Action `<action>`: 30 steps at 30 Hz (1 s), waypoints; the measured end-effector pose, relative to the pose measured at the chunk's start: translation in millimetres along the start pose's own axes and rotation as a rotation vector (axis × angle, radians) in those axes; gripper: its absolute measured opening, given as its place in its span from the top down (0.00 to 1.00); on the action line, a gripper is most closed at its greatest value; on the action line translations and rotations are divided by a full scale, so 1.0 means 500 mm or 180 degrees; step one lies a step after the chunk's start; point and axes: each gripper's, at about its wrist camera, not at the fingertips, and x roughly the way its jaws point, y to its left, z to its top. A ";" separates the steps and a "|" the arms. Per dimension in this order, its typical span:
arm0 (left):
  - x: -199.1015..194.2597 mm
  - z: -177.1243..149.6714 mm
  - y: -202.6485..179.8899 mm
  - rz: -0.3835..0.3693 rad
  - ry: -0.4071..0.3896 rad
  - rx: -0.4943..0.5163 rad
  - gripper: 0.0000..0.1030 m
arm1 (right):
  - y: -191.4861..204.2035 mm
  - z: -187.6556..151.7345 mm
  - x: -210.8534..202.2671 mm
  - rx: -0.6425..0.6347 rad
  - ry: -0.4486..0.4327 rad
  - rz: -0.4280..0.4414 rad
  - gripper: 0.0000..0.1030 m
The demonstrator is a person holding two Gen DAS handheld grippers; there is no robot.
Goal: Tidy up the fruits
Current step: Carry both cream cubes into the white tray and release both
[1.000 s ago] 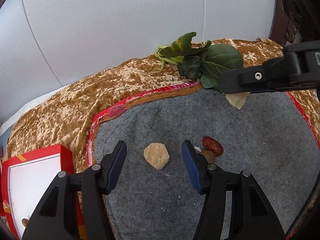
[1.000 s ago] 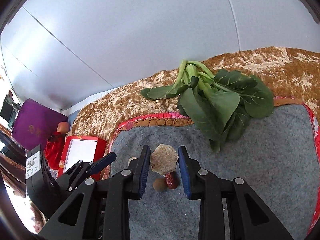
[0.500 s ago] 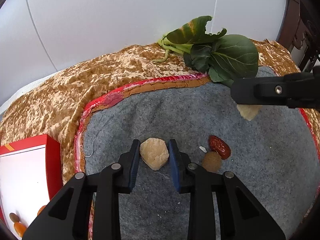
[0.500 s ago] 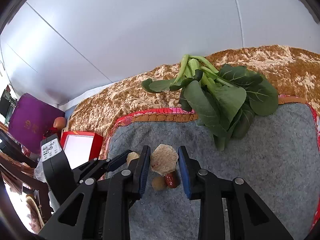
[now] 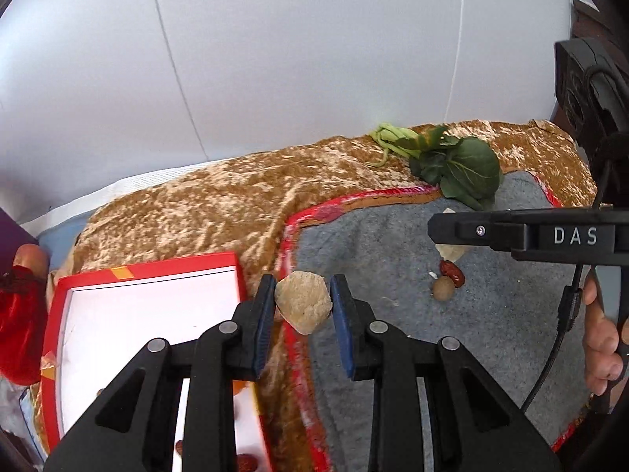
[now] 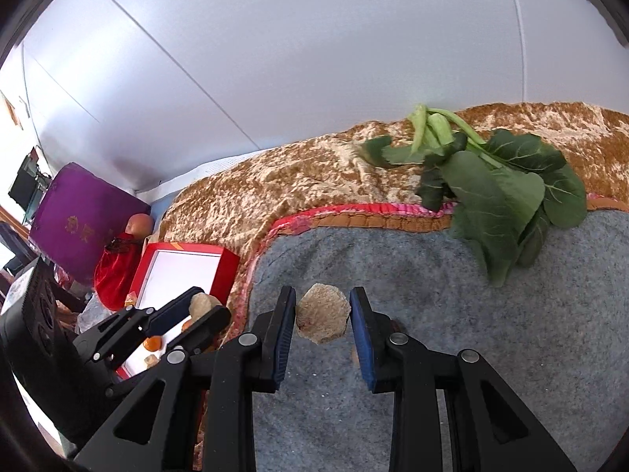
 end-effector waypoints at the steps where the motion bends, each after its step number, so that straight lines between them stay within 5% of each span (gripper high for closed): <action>1: -0.010 -0.004 0.016 0.0049 -0.0017 -0.0033 0.75 | 0.013 -0.002 0.002 -0.0030 -0.0009 0.0033 0.72; 15: -0.064 -0.065 0.246 0.0448 0.0121 -0.0612 0.75 | 0.244 -0.048 0.083 -0.0572 0.0025 0.0564 0.72; 30: -0.010 -0.120 0.324 0.0288 0.0408 -0.0896 0.75 | 0.350 -0.111 0.201 -0.0871 0.0344 0.0592 0.72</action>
